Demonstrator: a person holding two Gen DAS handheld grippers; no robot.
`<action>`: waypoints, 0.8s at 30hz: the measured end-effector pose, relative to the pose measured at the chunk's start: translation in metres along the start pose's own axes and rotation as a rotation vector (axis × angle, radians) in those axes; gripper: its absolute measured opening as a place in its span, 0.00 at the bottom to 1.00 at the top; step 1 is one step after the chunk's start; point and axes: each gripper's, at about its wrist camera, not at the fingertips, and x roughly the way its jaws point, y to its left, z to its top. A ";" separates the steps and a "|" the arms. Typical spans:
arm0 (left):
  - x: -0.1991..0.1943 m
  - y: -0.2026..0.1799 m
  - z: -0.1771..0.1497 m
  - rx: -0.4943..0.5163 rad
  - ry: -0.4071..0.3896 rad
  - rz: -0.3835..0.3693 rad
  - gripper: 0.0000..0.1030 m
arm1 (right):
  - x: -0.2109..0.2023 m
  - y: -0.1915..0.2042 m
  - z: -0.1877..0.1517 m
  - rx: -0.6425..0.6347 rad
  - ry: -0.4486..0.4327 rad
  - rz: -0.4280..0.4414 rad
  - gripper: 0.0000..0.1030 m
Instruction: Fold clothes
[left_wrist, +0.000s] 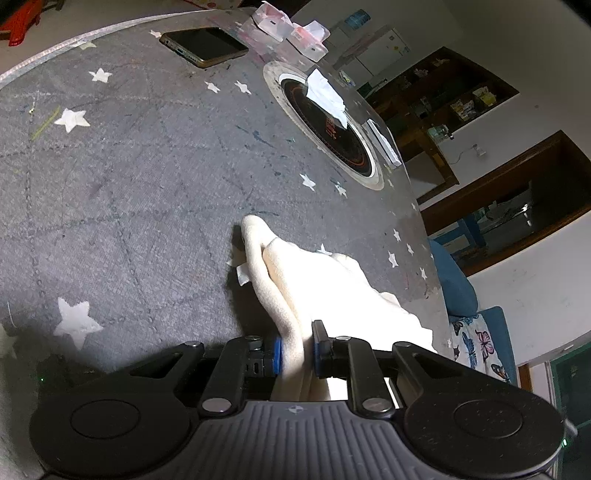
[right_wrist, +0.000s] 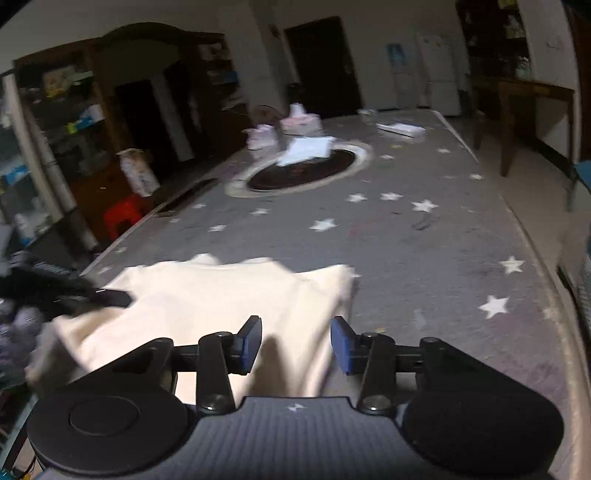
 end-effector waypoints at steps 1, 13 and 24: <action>0.000 -0.001 0.000 0.005 -0.001 0.002 0.17 | 0.004 -0.005 0.001 0.013 0.005 -0.014 0.42; -0.004 -0.020 0.003 0.127 -0.032 0.036 0.15 | 0.022 0.003 0.008 0.056 -0.009 0.035 0.10; 0.016 -0.089 0.028 0.277 -0.035 -0.032 0.14 | -0.023 -0.007 0.052 -0.006 -0.150 -0.034 0.09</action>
